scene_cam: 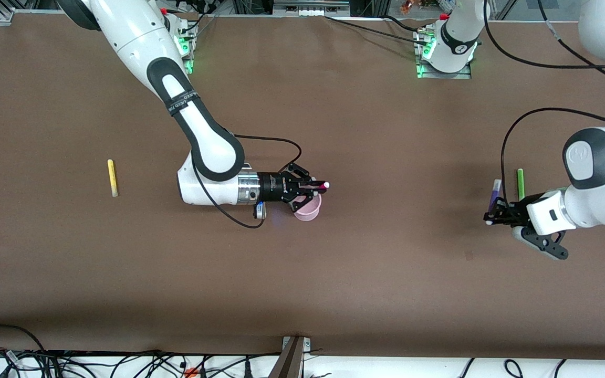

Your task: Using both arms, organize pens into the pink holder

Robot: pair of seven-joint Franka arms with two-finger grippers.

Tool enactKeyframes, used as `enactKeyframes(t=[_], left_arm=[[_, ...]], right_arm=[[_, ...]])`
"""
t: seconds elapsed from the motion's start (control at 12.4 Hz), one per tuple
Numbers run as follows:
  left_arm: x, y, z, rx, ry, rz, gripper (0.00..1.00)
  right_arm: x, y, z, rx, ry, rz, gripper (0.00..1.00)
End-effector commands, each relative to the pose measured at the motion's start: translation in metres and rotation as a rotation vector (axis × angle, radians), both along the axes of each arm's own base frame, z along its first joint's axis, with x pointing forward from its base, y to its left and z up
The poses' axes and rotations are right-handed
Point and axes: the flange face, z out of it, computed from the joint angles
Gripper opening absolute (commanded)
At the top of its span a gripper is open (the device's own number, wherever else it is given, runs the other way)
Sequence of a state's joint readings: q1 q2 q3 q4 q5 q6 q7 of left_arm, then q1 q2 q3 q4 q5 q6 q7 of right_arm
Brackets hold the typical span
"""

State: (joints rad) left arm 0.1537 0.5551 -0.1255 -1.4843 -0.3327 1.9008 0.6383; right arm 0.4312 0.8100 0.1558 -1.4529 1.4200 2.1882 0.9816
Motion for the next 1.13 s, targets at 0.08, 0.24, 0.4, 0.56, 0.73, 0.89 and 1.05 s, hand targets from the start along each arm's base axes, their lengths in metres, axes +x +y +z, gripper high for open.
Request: enactKeyframes(t=[0.08,0.24,0.4,0.56,0.73,0.89,1.05], left_arm=[[0.013,-0.031,0.0,-0.279,-0.079,-0.088,0.0],[0.009,-0.066,0.006,-0.431,-0.059,-0.093,0.0],[0.01,-0.104,0.02,-0.571,-0.094,-0.115,0.0],[0.005,-0.152,0.029,-0.68,-0.106,-0.152,0.0],[-0.002,-0.198,0.041,-0.696,-0.118,-0.211,0.0],[-0.002,-0.232,0.053,-0.701,-0.172,-0.261,0.0],[-0.001,-0.272,0.055,-0.657,-0.344,-0.331,0.0]], right_arm=[[0.004,0.006,-0.005,0.0,-0.015,-0.014,0.55],[0.011,0.008,0.014,-0.011,-0.059,0.003,1.0],[0.025,0.0,0.038,-0.053,-0.136,0.045,1.0],[0.046,-0.039,0.073,-0.107,-0.214,0.117,1.0],[0.071,-0.094,0.119,-0.164,-0.293,0.198,1.0],[0.084,-0.139,0.164,-0.289,-0.394,0.308,1.0],[0.075,-0.162,0.202,-0.469,-0.528,0.48,1.0]])
